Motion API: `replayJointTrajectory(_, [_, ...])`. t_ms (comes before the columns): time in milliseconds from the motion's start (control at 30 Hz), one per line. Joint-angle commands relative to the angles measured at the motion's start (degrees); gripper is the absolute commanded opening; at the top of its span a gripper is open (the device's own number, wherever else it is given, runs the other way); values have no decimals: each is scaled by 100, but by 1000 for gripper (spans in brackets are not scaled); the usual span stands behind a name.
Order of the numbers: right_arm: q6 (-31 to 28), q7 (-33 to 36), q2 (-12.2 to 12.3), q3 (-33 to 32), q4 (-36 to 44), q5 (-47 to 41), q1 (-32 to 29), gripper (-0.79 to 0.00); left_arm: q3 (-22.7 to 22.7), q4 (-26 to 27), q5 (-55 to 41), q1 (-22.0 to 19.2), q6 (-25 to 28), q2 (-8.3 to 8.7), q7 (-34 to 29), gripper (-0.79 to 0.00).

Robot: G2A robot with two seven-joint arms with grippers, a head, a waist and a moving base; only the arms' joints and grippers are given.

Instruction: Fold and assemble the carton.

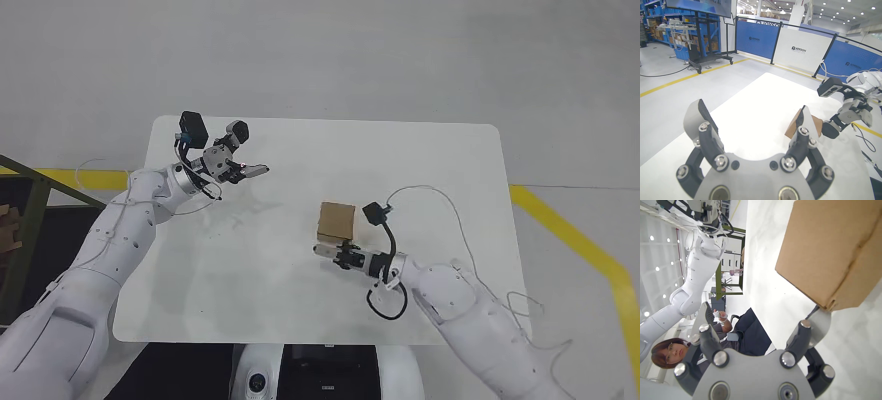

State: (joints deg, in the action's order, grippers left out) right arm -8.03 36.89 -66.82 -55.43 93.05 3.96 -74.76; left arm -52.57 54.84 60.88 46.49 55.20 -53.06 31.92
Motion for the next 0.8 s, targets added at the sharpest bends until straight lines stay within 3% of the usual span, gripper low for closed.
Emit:
replayJointTrajectory(0, [70,-57,18,-79,77,98,-29,0,0,0,0,0,-1,0,0,0])
replayJointTrajectory(300, [461,-483,119,-540,562,722,-290,0,0,0,0,0,-1,0,0,0])
replayJointTrajectory(533, [818,-1005,209,-442,1160,2748,-776,0,0,0,0,0,-1,0,0,0])
replayJointTrajectory(767, [1271,-1639,136,-164,1052,3577,-743,0,0,0,0,0,-1,0,0,0])
